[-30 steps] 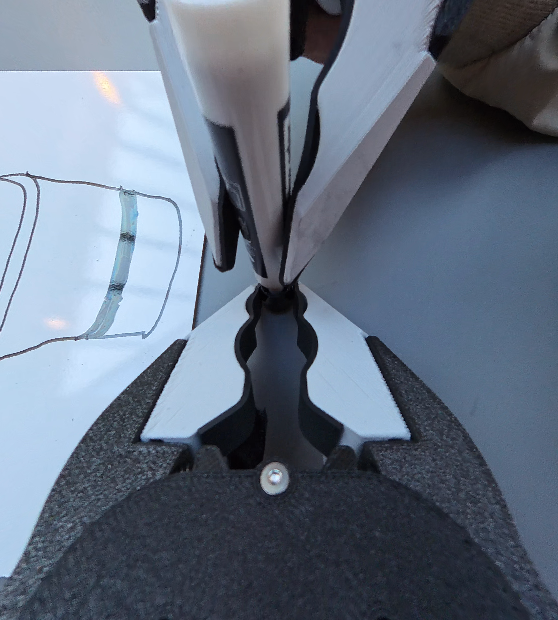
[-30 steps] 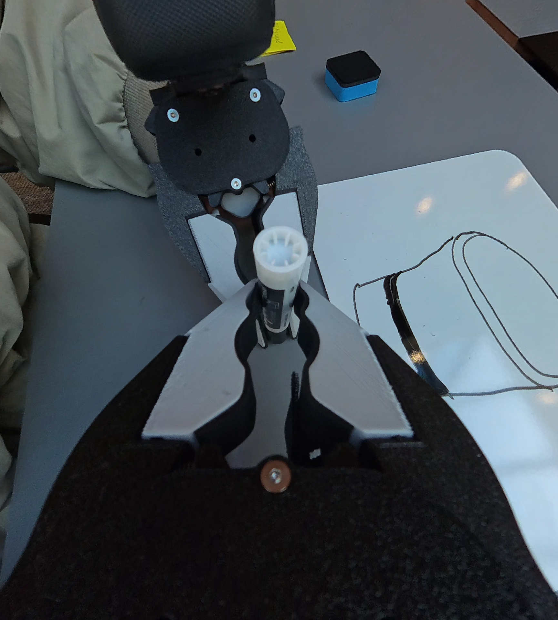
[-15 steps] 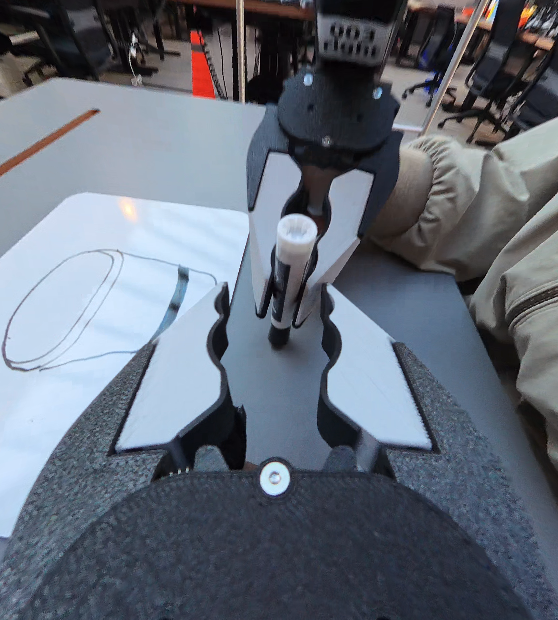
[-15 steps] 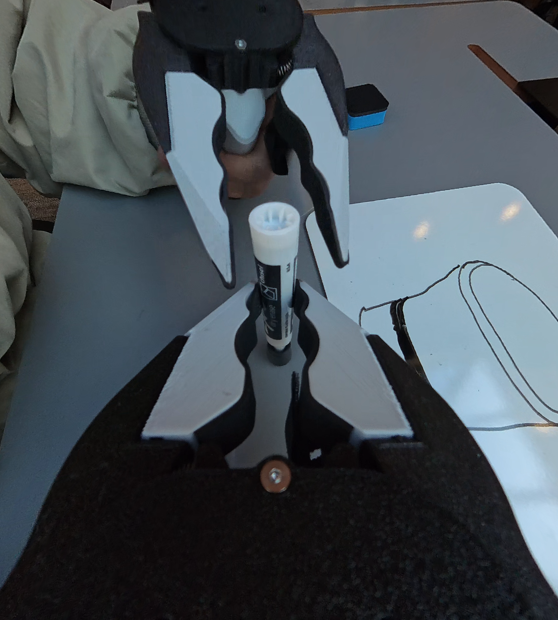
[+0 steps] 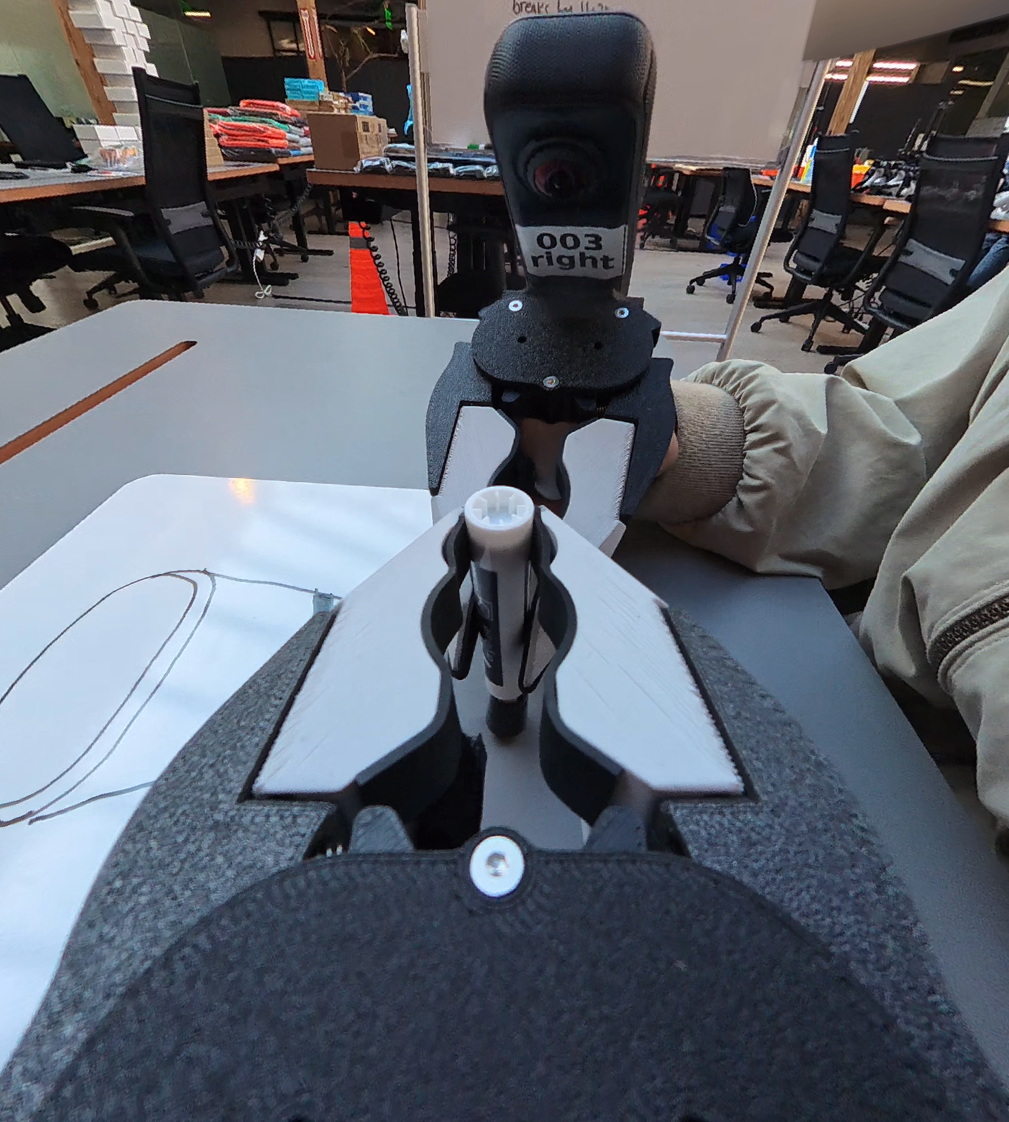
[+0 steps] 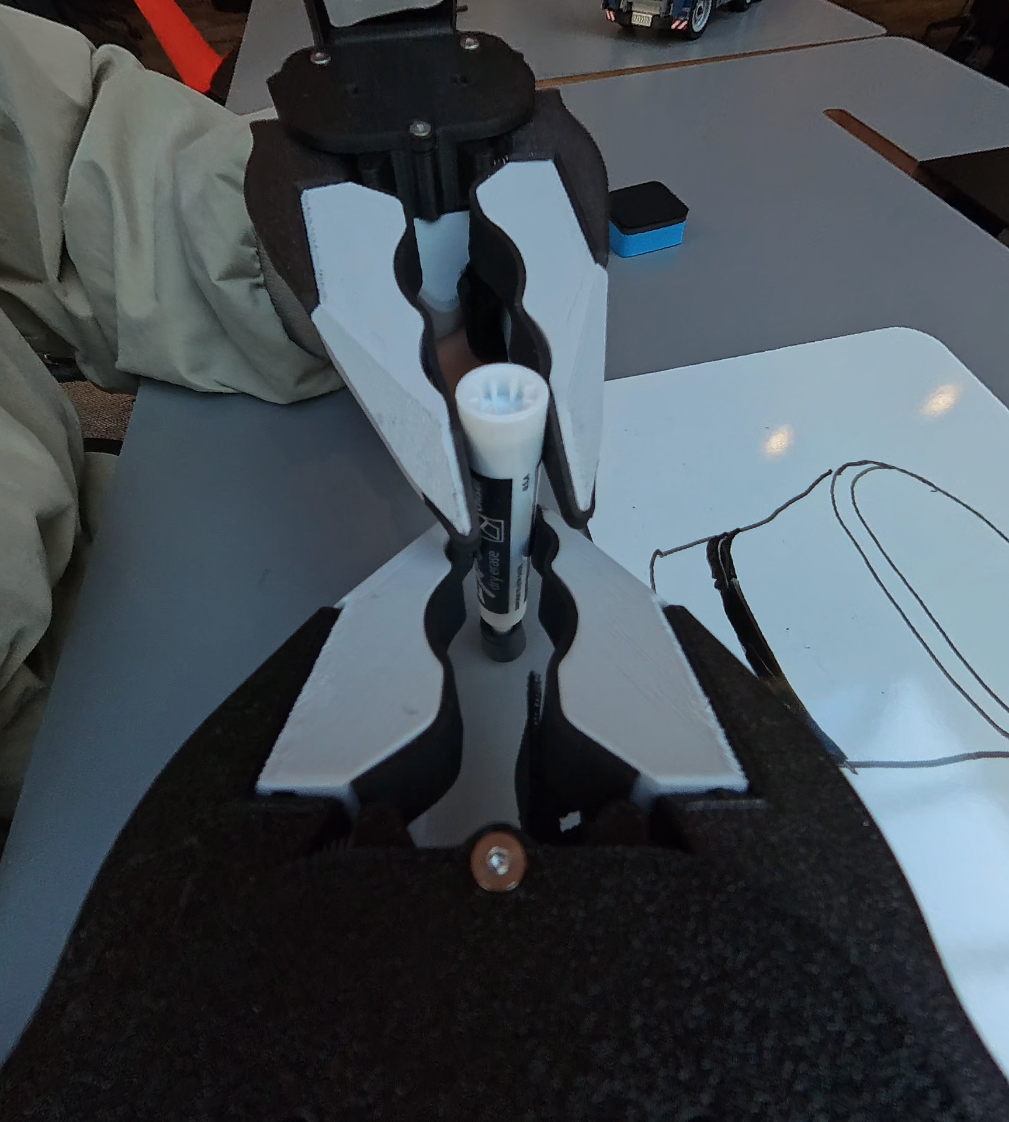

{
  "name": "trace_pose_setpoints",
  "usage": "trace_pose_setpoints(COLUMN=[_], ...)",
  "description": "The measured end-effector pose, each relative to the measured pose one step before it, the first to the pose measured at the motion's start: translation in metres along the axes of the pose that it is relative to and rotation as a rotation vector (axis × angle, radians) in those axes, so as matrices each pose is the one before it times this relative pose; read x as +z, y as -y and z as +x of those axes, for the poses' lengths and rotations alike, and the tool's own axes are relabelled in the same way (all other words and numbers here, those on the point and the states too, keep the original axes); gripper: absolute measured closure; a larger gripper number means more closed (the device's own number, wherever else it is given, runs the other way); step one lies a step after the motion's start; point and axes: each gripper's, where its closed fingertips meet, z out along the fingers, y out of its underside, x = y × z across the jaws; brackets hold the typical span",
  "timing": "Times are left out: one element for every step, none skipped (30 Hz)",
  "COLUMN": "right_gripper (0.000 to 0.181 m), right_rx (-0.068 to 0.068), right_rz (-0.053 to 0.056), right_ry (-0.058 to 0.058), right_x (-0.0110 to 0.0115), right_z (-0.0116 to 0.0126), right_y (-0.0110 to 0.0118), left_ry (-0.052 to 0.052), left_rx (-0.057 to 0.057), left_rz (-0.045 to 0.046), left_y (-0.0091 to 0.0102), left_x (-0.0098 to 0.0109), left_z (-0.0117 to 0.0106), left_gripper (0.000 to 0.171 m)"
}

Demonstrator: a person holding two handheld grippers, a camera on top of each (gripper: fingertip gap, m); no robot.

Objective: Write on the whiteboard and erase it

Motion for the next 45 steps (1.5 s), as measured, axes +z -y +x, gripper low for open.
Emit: trace_pose_setpoints(right_gripper=[0.163,0.163,0.163,0.163,0.163,0.161,0.164,0.163,0.164,0.163,0.163,0.164,0.164,0.163,0.163,0.163,0.163,0.163,0.163,0.163,0.163,0.163,0.163,0.163,0.163,0.163,0.163,0.163,0.163,0.163,0.163,0.165,0.163,0.163,0.163,0.161,0.161,0.155,0.153,0.151,0.147,0.137,0.131,0.131,0.132], right_rx=[0.0015,0.0011,0.0037,0.0012,-0.0029,-0.0027,0.0025,-0.0086,-0.0042,0.0112,0.0132,-0.0002,0.0079,0.0078,0.0102,0.0136,0.0206,0.0362,0.0431,0.0378,0.0432,0.0472,0.0411,0.0238,0.0109,0.0031,0.0038,0.0167,0.0282,0.0080,-0.0058,0.0036,0.0231,0.0096,0.0089,0.0000,-0.0050,0.0067,0.0162,0.0154,0.0088,0.0042,-0.0066,-0.0187,-0.0230], right_rz=[0.0039,0.0016,0.0038,0.0050,0.0045,-0.0454,0.0380,-0.0019,0.0027,0.0059,0.0010,-0.0041,-0.0024,0.0028,0.0022,0.0020,0.0126,0.0215,0.0049,-0.0145,-0.0413,-0.0701,-0.0867,-0.1191,-0.1410,-0.1361,-0.1102,-0.0813,-0.0649,-0.0437,-0.0225,-0.0049,0.0409,0.0270,0.0109,0.0018,0.0159,0.0356,0.0318,0.0297,0.0301,0.0355,0.0461,0.0575,0.0681], right_ry=[-0.0014,-0.0008,0.0034,0.0010,0.0000,0.0022,0.0065,-0.0103,-0.0028,0.0068,0.0029,-0.0051,0.0007,0.0006,-0.0066,-0.0264,-0.0149,0.0038,-0.0257,-0.0610,-0.0544,-0.0676,-0.1139,-0.1038,-0.0723,-0.0704,-0.0467,-0.0024,0.0095,-0.0036,-0.0070,0.0244,0.0117,0.0157,0.0093,-0.0023,-0.0054,0.0060,0.0173,0.0151,0.0171,0.0149,0.0056,-0.0020,-0.0173], right_x=[-0.00054,-0.00022,-0.00027,-0.00056,-0.00052,0.00131,-0.00084,0.00012,0.00030,0.00042,0.00007,-0.00006,0.00004,-0.00021,-0.00010,-0.00071,-0.00328,-0.00723,-0.01157,-0.01574,-0.01780,-0.01833,-0.01745,-0.01298,-0.00616,0.00037,0.00661,0.01010,0.01037,0.00929,0.00840,0.00517,-0.00141,-0.00116,-0.00015,0.00145,0.00121,-0.00010,-0.00015,-0.00045,-0.00059,-0.00102,-0.00213,-0.00361,-0.00469], right_z=[0.00038,0.00009,-0.00019,-0.00027,-0.00061,-0.00063,-0.00104,-0.00008,-0.00025,0.00038,0.00124,0.00148,0.00084,0.00057,0.00180,0.00583,0.00571,0.00445,0.01004,0.01640,0.01746,0.02063,0.02853,0.02857,0.02525,0.02576,0.02198,0.01396,0.00957,0.00840,0.00655,0.00061,0.00168,-0.00001,0.00000,0.00113,0.00144,-0.00011,-0.00131,-0.00066,-0.00156,-0.00208,-0.00193,-0.00243,-0.00145], right_y=[-0.00030,-0.00005,-0.00015,-0.00020,-0.00050,-0.00950,0.00328,-0.00070,0.00039,0.00025,0.00018,0.00015,0.00031,0.00028,0.00031,0.00080,0.00263,0.00447,0.00379,0.00297,0.00027,-0.00352,-0.00711,-0.01376,-0.01919,-0.01995,-0.01626,-0.01070,-0.00698,-0.00332,-0.00041,0.00199,0.00706,0.00406,0.00025,-0.00203,-0.00044,0.00191,0.00129,0.00039,0.00032,0.00118,0.00331,0.00529,0.00783], left_ry=[-0.0023,-0.0050,-0.0017,0.0019,0.0004,-0.0028,0.0031,0.0052,0.0040,0.0019,-0.0064,-0.0090,0.0009,0.0007,-0.0058,0.0116,0.0397,0.0307,0.0234,0.0337,0.0411,0.0403,0.0460,0.0598,0.0629,0.0511,0.0432,0.0342,0.0270,0.0331,0.0515,0.0593,0.0614,0.0648,0.0658,0.0628,0.0610,0.0593,0.0524,0.0448,0.0363,0.0313,0.0184,0.0046,-0.0139], left_rx=[0.0074,0.0020,-0.0015,0.0040,0.0125,0.0152,0.0162,-0.0073,-0.0032,0.0074,-0.0080,-0.0164,-0.0042,-0.0053,-0.0190,-0.0171,-0.0112,-0.0034,-0.0030,0.0000,0.0009,-0.0022,-0.0067,-0.0103,-0.0161,-0.0215,-0.0206,-0.0149,-0.0132,-0.0126,-0.0135,-0.0142,-0.0211,-0.0311,-0.0423,-0.0443,-0.0386,-0.0301,-0.0182,-0.0148,-0.0178,-0.0170,-0.0131,-0.0172,-0.0217], left_rz=[-0.00970,-0.00022,0.00814,0.00388,-0.00428,-0.01297,-0.01278,0.00554,0.01148,0.00191,-0.00312,-0.00184,-0.00329,-0.00695,-0.01064,-0.01082,0.00434,0.02414,0.01698,-0.00255,-0.02239,-0.03977,-0.04470,-0.03965,-0.03524,-0.03748,-0.03520,-0.02686,-0.01936,-0.01552,-0.01070,-0.00772,-0.01385,-0.02400,-0.02073,-0.01511,-0.01336,-0.01468,-0.01675,-0.01881,-0.02245,-0.02134,-0.01479,-0.01663,-0.02147], left_y=[-0.00043,-0.00012,0.00002,-0.00010,-0.00043,-0.00183,-0.00382,-0.00103,0.00058,-0.00043,-0.00015,0.00008,0.00024,0.00020,0.00029,0.00094,0.00322,0.00669,0.00658,0.00334,-0.00159,-0.00679,-0.00985,-0.01085,-0.01112,-0.01156,-0.01060,-0.00840,-0.00610,-0.00457,-0.00366,-0.00401,-0.00583,-0.00730,-0.00646,-0.00504,-0.00386,-0.00292,-0.00238,-0.00166,-0.00136,-0.00010,0.00138,0.00099,0.00010], left_x=[0.00136,0.00059,0.00053,0.00084,0.00109,0.00172,0.00189,0.00043,-0.00053,-0.00044,0.00002,0.00027,0.00026,0.00037,0.00034,-0.00078,-0.00310,-0.00648,-0.00860,-0.00966,-0.00978,-0.00910,-0.00793,-0.00673,-0.00544,-0.00422,-0.00368,-0.00384,-0.00455,-0.00545,-0.00650,-0.00692,-0.00631,-0.00503,-0.00342,-0.00142,0.00067,0.00260,0.00422,0.00566,0.00644,0.00645,0.00635,0.00644,0.00629], left_z=[-0.00036,-0.00016,0.00036,0.00034,0.00114,0.00209,0.00174,0.00043,0.00022,-0.00049,-0.00158,-0.00167,-0.00147,-0.00081,-0.00072,-0.00377,-0.00730,-0.00574,-0.00489,-0.00660,-0.00748,-0.00684,-0.00729,-0.00887,-0.00923,-0.00729,-0.00590,-0.00440,-0.00314,-0.00426,-0.00766,-0.01040,-0.01255,-0.01530,-0.01736,-0.01831,-0.01880,-0.01864,-0.01722,-0.01575,-0.01424,-0.01278,-0.00980,-0.00685,-0.00302], left_gripper=[0.151,0.151,0.151,0.151,0.151,0.153,0.152,0.151,0.152,0.151,0.151,0.151,0.151,0.152,0.152,0.152,0.150,0.134,0.125,0.125,0.126,0.127,0.128,0.128,0.129,0.128,0.128,0.128,0.128,0.127,0.126,0.126,0.125,0.122,0.118,0.113,0.107,0.102,0.099,0.095,0.092,0.089,0.088,0.088,0.088])
